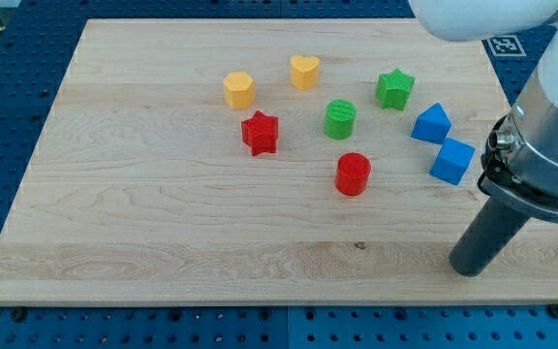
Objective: Move the red star into the yellow heart
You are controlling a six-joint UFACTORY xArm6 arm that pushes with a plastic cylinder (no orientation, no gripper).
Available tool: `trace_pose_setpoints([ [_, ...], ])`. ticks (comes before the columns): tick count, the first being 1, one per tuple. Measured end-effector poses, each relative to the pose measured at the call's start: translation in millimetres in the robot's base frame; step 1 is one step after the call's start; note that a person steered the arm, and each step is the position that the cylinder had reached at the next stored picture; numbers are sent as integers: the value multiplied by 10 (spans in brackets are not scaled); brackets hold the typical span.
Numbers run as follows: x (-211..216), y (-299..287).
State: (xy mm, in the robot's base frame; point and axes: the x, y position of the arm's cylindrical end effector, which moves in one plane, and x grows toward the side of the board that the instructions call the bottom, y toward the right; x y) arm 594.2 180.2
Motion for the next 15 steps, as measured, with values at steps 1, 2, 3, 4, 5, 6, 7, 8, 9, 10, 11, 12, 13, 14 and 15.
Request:
trace_pose_setpoints([
  [1, 1, 0],
  [2, 3, 0],
  [3, 3, 1],
  [4, 3, 22],
  [5, 3, 22],
  [6, 3, 25],
  [7, 6, 25],
  [8, 6, 25],
  [9, -40, 60],
  [10, -77, 79],
  [11, -88, 79],
  [12, -88, -193],
  [13, -88, -830],
  [14, -331, -1352],
  [15, -928, -1767],
])
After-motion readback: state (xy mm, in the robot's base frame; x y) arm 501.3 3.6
